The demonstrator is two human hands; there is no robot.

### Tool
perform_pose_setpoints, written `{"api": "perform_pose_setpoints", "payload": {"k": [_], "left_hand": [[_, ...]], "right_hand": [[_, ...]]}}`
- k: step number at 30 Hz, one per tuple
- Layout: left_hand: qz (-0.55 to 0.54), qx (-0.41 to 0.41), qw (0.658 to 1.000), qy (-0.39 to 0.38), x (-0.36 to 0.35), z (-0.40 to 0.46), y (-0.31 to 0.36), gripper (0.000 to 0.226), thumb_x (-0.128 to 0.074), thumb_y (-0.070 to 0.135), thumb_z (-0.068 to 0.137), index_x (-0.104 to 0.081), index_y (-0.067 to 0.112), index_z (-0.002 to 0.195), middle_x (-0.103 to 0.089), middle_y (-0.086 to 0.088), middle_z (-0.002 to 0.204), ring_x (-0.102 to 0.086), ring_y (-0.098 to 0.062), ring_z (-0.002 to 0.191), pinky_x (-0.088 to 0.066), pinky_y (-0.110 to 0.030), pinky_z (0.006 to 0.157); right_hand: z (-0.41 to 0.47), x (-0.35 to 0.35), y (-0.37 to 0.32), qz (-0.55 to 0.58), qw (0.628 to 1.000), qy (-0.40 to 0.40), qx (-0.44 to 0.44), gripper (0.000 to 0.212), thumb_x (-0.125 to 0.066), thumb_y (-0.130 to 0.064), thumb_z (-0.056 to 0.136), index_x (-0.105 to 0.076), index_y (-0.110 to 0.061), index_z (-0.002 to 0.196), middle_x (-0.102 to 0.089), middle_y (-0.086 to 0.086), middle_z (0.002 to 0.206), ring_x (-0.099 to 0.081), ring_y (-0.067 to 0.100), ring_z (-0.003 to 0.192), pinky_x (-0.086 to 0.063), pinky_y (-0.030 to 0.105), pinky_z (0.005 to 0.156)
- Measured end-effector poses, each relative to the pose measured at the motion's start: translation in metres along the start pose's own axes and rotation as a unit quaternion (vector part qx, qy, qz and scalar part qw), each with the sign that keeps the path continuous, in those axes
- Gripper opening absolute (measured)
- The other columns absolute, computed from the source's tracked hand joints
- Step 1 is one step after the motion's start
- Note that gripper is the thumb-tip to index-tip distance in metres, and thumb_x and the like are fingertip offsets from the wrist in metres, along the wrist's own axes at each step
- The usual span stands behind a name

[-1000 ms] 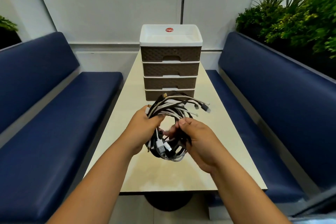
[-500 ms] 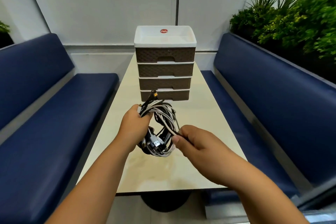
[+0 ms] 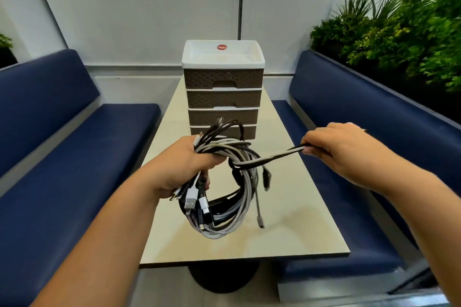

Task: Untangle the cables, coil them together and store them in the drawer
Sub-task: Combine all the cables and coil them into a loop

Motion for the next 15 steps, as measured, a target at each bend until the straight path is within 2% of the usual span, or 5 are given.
{"api": "perform_pose_setpoints", "payload": {"k": [3,6,11,13,15], "left_hand": [[-0.034,-0.016,0.999,-0.036,-0.008,-0.003,0.015,0.018,-0.067,0.012,0.09,-0.053,0.006,0.082,-0.048,0.002,0.054,-0.053,-0.019,0.045,-0.051,-0.042,0.062],[-0.056,-0.024,0.996,-0.066,-0.014,-0.006,0.024,0.019,-0.067,0.011,0.09,-0.052,0.009,0.077,-0.046,0.001,0.057,-0.051,-0.019,0.045,-0.05,-0.043,0.064],[-0.082,-0.051,0.99,-0.103,-0.023,-0.011,0.041,0.022,-0.064,0.007,0.09,-0.053,0.011,0.072,-0.043,-0.001,0.057,-0.047,-0.015,0.044,-0.051,-0.035,0.056],[-0.089,-0.058,0.987,-0.12,-0.028,-0.011,0.044,0.023,-0.064,0.007,0.091,-0.054,0.012,0.071,-0.043,0.0,0.056,-0.046,-0.014,0.044,-0.052,-0.034,0.056],[-0.105,-0.057,0.984,-0.133,-0.032,-0.01,0.044,0.026,-0.066,0.006,0.09,-0.057,0.016,0.068,-0.043,-0.001,0.057,-0.046,-0.014,0.044,-0.051,-0.034,0.055]], "right_hand": [[0.004,-0.018,0.003,-0.067,0.99,0.123,0.031,0.037,-0.04,-0.04,0.094,-0.07,-0.02,0.096,-0.063,0.005,0.102,-0.056,0.031,0.098,-0.045,0.042,0.077],[0.008,-0.023,-0.005,-0.049,0.982,0.182,0.028,0.027,-0.051,-0.032,0.092,-0.072,-0.016,0.098,-0.057,0.009,0.099,-0.051,0.03,0.089,-0.042,0.04,0.071],[0.02,-0.036,-0.02,0.138,0.976,0.167,0.014,0.016,-0.068,-0.009,0.087,-0.072,-0.009,0.103,-0.056,0.001,0.096,-0.056,0.02,0.079,-0.047,0.028,0.065],[0.024,-0.041,-0.024,0.208,0.965,0.157,-0.007,0.015,-0.072,-0.006,0.084,-0.073,-0.013,0.098,-0.057,-0.007,0.094,-0.056,0.012,0.079,-0.041,0.014,0.068],[0.027,-0.044,-0.029,0.28,0.949,0.145,-0.034,0.011,-0.075,-0.01,0.081,-0.074,-0.016,0.089,-0.061,-0.01,0.085,-0.056,0.005,0.077,-0.04,0.011,0.065]]}}
Point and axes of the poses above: each hand's wrist, its own z-axis towards the middle knuckle, its own x-axis out of the back of the hand, y = z × x, the point moved 7 cm from there along z, towards the middle knuckle
